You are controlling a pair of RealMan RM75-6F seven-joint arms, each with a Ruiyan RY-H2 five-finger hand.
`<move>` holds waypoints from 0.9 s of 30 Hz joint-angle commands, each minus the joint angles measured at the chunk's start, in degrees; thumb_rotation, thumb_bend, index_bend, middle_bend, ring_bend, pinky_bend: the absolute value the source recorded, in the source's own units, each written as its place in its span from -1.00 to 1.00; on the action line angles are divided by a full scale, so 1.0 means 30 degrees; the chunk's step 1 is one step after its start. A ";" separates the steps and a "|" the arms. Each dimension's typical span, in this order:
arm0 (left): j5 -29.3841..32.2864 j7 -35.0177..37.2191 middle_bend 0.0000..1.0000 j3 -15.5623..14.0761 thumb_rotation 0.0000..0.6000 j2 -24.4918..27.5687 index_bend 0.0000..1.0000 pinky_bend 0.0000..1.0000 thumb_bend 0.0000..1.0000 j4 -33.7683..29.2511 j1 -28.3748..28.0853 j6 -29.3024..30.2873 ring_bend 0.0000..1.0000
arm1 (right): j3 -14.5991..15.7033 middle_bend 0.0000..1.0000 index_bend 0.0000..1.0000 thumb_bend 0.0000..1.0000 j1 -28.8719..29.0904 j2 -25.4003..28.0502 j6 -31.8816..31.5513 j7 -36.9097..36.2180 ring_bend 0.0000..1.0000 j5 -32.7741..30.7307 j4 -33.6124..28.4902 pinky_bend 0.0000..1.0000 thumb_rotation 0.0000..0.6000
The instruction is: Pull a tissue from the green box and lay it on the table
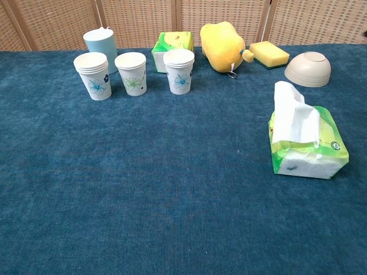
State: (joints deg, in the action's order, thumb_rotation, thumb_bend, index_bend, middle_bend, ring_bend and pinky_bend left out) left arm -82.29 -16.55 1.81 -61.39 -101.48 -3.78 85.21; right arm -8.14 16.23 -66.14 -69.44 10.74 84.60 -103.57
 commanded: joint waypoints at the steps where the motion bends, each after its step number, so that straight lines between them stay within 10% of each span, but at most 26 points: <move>1: 0.0109 -0.0006 -1.00 0.0036 1.00 -0.0028 -1.00 -1.00 -1.00 0.0059 -0.0036 -0.0084 -1.00 | -0.0196 -1.00 -1.00 -1.00 0.1299 -0.0318 0.1498 -0.0154 -1.00 -0.0155 0.0139 -0.95 1.00; 21: 0.0373 0.0621 -1.00 0.0207 1.00 0.0355 -1.00 -1.00 -1.00 -0.0095 0.0043 0.0032 -1.00 | -0.0387 -0.81 -1.00 -1.00 0.5304 -0.2053 0.5877 0.0350 -0.90 -0.1563 0.1848 -0.86 1.00; 27: 0.0533 0.0885 -1.00 0.0295 1.00 0.0510 -1.00 -1.00 -1.00 -0.0081 0.0068 0.0037 -1.00 | -0.0241 -0.36 -0.64 -0.99 0.5353 -0.2909 0.5116 0.0373 -0.44 -0.1604 0.2755 -0.68 1.00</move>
State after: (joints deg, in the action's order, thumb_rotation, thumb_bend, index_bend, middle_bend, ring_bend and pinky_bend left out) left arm -80.71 -13.91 2.68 -59.87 -101.73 -3.57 85.33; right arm -9.06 32.28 -74.23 -53.35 11.91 79.50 -95.97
